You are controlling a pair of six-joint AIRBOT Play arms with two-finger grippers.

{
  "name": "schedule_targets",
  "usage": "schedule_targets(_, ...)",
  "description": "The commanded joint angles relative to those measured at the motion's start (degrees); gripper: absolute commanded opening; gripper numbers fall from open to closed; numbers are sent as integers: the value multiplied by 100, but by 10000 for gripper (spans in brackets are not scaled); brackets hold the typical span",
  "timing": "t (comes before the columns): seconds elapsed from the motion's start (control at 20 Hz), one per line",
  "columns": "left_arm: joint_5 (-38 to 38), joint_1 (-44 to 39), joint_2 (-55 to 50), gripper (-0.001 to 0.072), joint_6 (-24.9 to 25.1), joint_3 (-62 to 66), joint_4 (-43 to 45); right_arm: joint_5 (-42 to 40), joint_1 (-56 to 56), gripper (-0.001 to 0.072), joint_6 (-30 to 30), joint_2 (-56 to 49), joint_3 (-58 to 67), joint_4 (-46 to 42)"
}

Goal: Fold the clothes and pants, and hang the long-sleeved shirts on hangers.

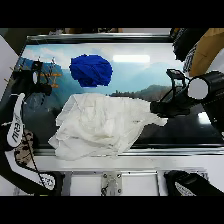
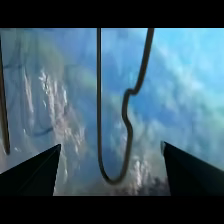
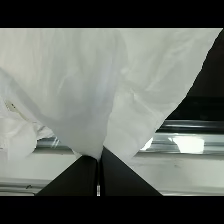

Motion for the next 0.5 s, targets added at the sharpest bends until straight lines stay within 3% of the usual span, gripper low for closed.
schedule_targets(0.0, 55, -2, -682, 689, -291, 400, 573, 2, -2, 10, 0, 0, 0, 0)
schedule_targets(0.45, 17, 101, -1416, 690, -356, 861, 560, 0, -2, 10, 2, -2, 0, 0)
